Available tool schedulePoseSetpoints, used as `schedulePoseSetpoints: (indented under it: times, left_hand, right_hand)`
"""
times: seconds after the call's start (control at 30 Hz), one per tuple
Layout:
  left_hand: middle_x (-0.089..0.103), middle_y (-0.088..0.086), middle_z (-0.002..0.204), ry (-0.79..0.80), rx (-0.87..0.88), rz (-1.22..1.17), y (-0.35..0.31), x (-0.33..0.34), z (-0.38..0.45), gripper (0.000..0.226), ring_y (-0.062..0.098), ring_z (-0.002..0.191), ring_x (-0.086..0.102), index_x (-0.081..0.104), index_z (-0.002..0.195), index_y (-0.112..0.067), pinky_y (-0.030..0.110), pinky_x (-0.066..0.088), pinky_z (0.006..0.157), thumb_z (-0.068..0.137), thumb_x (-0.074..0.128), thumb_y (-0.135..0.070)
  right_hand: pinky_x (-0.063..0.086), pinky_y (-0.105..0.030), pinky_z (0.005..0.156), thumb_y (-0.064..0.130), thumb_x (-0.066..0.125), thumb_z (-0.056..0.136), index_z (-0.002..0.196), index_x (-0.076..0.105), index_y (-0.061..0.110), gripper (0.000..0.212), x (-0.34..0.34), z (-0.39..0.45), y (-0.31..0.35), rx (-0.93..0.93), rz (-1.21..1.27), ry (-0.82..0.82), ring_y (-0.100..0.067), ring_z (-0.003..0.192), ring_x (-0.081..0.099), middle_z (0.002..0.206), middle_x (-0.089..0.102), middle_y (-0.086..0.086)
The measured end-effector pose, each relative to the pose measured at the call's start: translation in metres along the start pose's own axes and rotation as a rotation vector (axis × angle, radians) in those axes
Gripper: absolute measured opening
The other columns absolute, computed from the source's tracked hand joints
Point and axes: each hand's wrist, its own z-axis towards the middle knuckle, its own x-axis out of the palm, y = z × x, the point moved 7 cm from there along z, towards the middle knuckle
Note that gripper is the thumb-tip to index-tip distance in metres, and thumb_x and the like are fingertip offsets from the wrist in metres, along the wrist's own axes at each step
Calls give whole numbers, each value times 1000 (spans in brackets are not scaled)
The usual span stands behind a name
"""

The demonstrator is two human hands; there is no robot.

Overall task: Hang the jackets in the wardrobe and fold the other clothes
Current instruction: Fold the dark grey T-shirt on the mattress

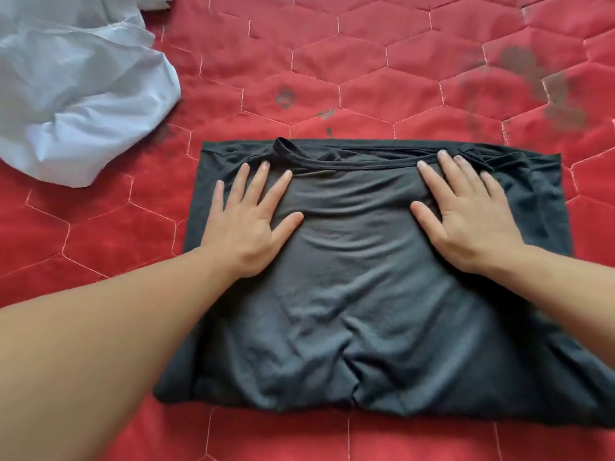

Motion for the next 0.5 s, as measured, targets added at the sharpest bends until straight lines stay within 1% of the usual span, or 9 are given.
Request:
schedulePoseSetpoints:
  times: [0.13, 0.2, 0.23, 0.27, 0.33, 0.4, 0.43, 0.47, 0.5]
  left_hand:
    - [-2, -5, 165, -36, 5, -3, 5, -8, 8, 62, 18, 151, -8, 3, 153, -43, 50, -5, 120, 95, 17, -61]
    - [4, -3, 165, -117, 19, -54, -9, -16, -5, 62, 20, 151, -2, 10, 154, -40, 52, -3, 120, 95, 17, -59]
    - [8, -2, 164, -172, 68, -98, -22, -19, -20, 63, 22, 151, 3, 15, 153, -39, 53, -1, 120, 94, 20, -59]
    - [13, -1, 164, -205, 154, -144, -39, -19, -40, 64, 23, 151, 8, 19, 153, -38, 54, 2, 119, 93, 24, -60]
    - [20, 1, 162, -176, 409, -172, -72, -6, -93, 70, 23, 150, 15, 21, 152, -36, 57, 10, 118, 90, 32, -67]
    - [21, 2, 161, -105, 631, -43, -84, 17, -136, 84, 24, 150, 17, 20, 153, -34, 56, 14, 117, 84, 41, -76]
    - [21, 3, 161, -68, 687, 26, -80, 28, -148, 89, 24, 150, 17, 20, 153, -32, 54, 14, 117, 81, 45, -76]
    - [20, 3, 161, -35, 707, 69, -74, 35, -153, 90, 24, 150, 16, 20, 154, -30, 53, 14, 117, 80, 50, -73]
    - [20, 4, 161, -4, 702, 89, -68, 36, -155, 88, 23, 150, 16, 21, 154, -29, 52, 15, 117, 79, 52, -65]
  right_hand:
    - [6, -43, 119, 57, 11, 87, 154, 15, 27, 74, -4, 11, 0, 20, 26, 16, -19, 150, 6, 163, 7, -3]
    - [7, -47, 119, 56, 16, 89, 154, 17, 24, 73, -11, 3, 7, 37, 38, -27, -23, 149, 9, 163, 9, -7]
    - [8, -49, 118, 56, 20, 90, 153, 20, 22, 73, -14, -11, 16, 7, 45, -69, -26, 149, 12, 162, 12, -9]
    - [10, -51, 117, 56, 25, 90, 152, 25, 20, 72, -14, -30, 30, -61, 60, -103, -28, 148, 16, 161, 16, -11]
    - [16, -55, 116, 57, 34, 90, 149, 33, 18, 71, -6, -85, 61, -254, 102, -113, -29, 146, 22, 159, 24, -11]
    - [19, -56, 114, 64, 40, 87, 148, 35, 20, 76, 6, -135, 84, -421, 110, -82, -27, 146, 23, 157, 27, -10]
    - [19, -56, 114, 69, 42, 85, 148, 35, 20, 80, 13, -151, 90, -478, 94, -62, -27, 146, 24, 157, 29, -10]
    - [19, -56, 114, 71, 45, 82, 147, 35, 20, 83, 20, -163, 93, -520, 65, -40, -27, 145, 24, 156, 30, -9]
    - [19, -55, 114, 71, 48, 80, 147, 36, 20, 84, 25, -169, 95, -546, 37, -17, -28, 145, 24, 156, 31, -9]
